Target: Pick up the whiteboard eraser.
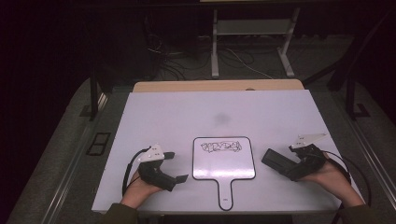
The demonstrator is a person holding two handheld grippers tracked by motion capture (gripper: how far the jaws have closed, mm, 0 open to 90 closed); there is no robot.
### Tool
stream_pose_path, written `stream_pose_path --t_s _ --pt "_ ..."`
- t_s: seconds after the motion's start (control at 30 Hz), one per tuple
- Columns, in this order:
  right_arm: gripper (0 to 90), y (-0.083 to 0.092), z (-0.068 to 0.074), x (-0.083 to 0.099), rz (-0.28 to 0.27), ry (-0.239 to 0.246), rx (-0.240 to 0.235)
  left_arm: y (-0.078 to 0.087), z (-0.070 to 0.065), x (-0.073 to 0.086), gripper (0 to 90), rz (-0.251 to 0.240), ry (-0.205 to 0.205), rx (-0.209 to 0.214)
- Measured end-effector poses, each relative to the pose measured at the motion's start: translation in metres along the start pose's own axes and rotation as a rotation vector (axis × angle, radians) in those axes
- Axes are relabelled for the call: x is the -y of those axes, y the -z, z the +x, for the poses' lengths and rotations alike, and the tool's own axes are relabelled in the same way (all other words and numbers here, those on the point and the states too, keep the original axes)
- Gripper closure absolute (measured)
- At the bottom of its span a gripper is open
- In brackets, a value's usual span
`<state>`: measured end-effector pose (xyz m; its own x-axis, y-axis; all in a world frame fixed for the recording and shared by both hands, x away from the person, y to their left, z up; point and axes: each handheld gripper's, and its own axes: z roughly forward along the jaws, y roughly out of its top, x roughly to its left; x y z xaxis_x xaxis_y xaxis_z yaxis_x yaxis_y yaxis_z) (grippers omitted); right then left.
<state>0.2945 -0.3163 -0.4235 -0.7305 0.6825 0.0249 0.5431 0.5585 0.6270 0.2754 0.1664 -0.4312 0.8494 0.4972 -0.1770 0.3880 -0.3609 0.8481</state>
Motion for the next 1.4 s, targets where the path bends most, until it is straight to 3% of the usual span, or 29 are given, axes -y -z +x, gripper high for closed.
stream_pose_path --t_s 0.1,0.4,0.43,0.67,0.8,1.4 --pt "4.4 0.000 0.000 0.000 0.009 -0.001 -0.004 0.000 0.000 0.000 0.0 0.001 0.002 0.000" --pt "6.1 -0.006 0.001 0.002 0.043 0.007 0.008 0.000 0.001 0.000 0.0 0.003 0.002 0.002" --pt "15.2 -0.006 0.000 0.002 0.045 0.015 0.003 0.000 0.001 0.000 0.0 0.002 0.001 0.001" --pt "15.5 -0.007 0.001 0.002 0.049 0.012 0.004 0.000 0.001 0.000 0.0 0.003 0.001 0.001" --pt "23.2 -0.009 0.001 0.003 0.058 0.023 -0.007 0.000 0.001 0.000 0.0 0.005 0.000 0.002" --pt "33.9 -0.015 0.001 0.004 0.090 0.033 -0.034 0.000 0.001 0.000 0.0 0.007 0.001 0.002"
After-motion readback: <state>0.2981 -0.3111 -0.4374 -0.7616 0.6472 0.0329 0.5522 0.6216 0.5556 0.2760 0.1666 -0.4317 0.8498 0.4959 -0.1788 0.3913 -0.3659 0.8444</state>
